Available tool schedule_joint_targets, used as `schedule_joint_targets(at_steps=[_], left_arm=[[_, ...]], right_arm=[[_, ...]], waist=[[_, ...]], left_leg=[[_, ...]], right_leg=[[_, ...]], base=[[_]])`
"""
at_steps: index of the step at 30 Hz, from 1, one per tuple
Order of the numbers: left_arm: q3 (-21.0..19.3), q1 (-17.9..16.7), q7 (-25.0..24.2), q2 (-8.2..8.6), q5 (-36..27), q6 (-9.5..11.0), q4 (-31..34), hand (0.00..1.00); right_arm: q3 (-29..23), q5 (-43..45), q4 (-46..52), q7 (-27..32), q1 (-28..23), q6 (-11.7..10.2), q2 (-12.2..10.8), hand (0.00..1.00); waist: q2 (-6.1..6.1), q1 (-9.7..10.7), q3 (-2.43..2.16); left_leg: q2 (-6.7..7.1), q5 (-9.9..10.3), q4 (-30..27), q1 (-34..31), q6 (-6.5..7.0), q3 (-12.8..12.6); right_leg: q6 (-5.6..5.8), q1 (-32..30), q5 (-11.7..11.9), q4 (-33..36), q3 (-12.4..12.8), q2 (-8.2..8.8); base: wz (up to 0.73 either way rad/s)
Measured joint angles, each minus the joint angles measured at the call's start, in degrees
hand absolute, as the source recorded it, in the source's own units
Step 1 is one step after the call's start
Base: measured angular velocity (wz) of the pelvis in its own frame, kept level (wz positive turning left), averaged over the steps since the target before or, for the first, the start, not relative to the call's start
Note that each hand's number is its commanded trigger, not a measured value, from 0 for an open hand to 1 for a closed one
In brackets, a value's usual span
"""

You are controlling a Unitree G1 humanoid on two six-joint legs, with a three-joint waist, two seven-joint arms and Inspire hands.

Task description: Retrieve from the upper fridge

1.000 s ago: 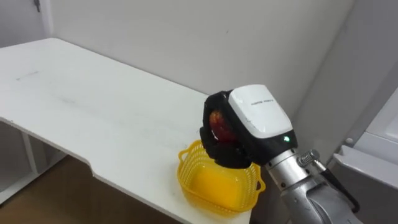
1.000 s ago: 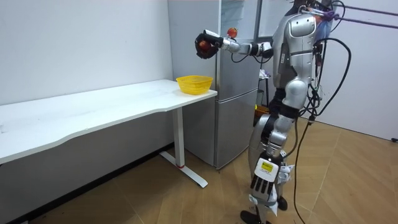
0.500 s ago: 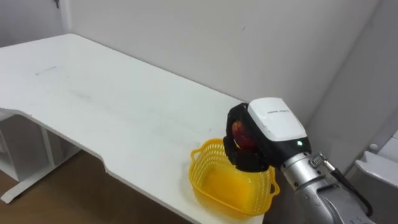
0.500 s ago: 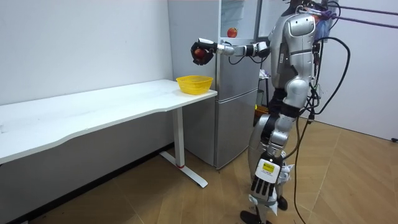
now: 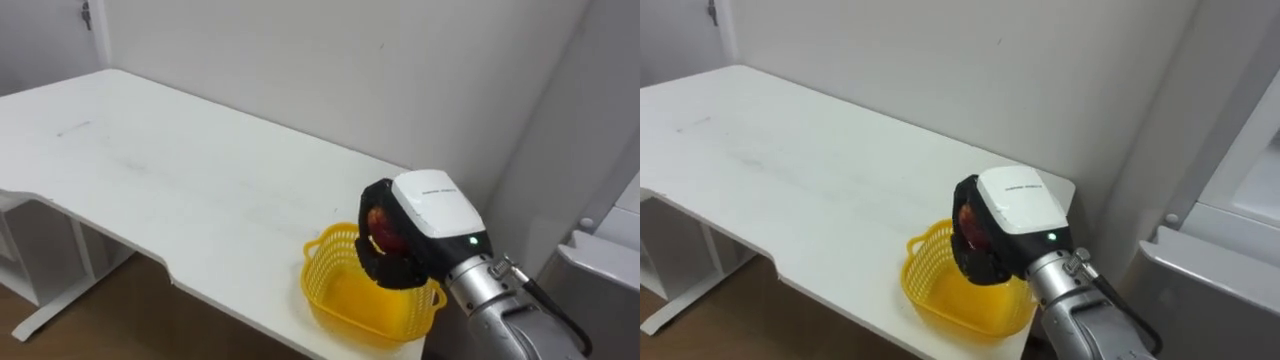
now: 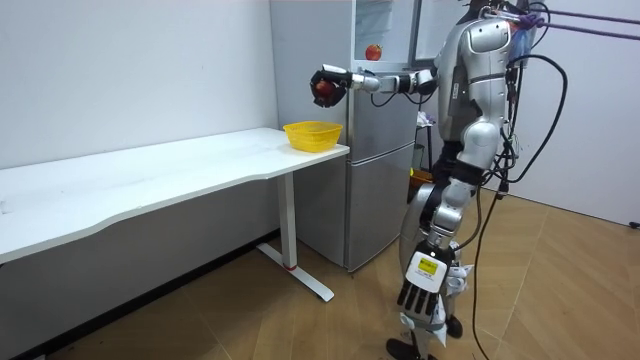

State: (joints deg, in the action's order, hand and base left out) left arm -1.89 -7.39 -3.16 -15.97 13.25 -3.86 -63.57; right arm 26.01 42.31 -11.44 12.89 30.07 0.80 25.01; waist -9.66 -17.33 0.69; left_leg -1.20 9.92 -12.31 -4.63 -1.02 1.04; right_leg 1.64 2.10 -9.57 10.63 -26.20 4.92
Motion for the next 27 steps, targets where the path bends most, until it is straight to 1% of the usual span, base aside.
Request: schedule_joint_targets(at_steps=[4,7,12,19,27], left_arm=[[0.07,-0.29,-0.14,0.05,0.46,-0.01,0.78,0.0],[0.6,-0.41,-0.13,0.09,0.69,-0.01,0.74,0.0],[1.03,-0.42,-0.13,0.22,0.94,-0.01,0.66,0.0],[1.08,-0.35,-0.12,0.81,0.97,-0.01,0.65,0.0],[1.17,-0.47,-0.11,0.91,0.99,-0.11,0.63,0.0]], right_arm=[[0.0,0.01,-1.65,-0.8,0.0,0.03,-0.04,0.0],[0.01,-0.07,-2.14,-0.89,0.0,-0.03,-0.1,0.0],[0.01,-0.04,-3.72,-1.24,-0.01,0.01,-0.12,0.0],[0.01,-0.04,-3.7,-1.25,-0.01,-0.17,-0.28,0.0],[0.01,-0.03,-3.69,-1.61,-0.01,-0.12,-0.46,0.0]], waist=[[-0.04,-0.58,-0.01],[0.24,-0.53,0.2],[0.21,-0.53,0.26],[0.14,-0.51,0.31],[0.13,-0.51,0.32]], left_leg=[[0.0,-0.01,-0.46,0.06,0.01,0.01],[0.0,-0.01,-0.39,0.18,0.01,-0.01],[0.0,0.0,-0.13,0.14,0.01,-0.04],[0.0,0.0,-0.32,-0.21,0.01,-0.05],[-0.01,0.0,-0.35,-0.29,0.01,-0.04]], right_leg=[[0.0,0.06,0.0,0.0,-0.01,0.02],[0.0,0.14,0.0,0.0,0.0,0.02],[0.0,0.13,0.0,0.01,0.02,0.04],[0.0,-0.06,0.0,0.02,-0.05,0.06],[0.0,-0.07,0.0,0.02,-0.31,0.07]], base=[[0.01],[0.0],[0.0],[0.0],[0.0]])
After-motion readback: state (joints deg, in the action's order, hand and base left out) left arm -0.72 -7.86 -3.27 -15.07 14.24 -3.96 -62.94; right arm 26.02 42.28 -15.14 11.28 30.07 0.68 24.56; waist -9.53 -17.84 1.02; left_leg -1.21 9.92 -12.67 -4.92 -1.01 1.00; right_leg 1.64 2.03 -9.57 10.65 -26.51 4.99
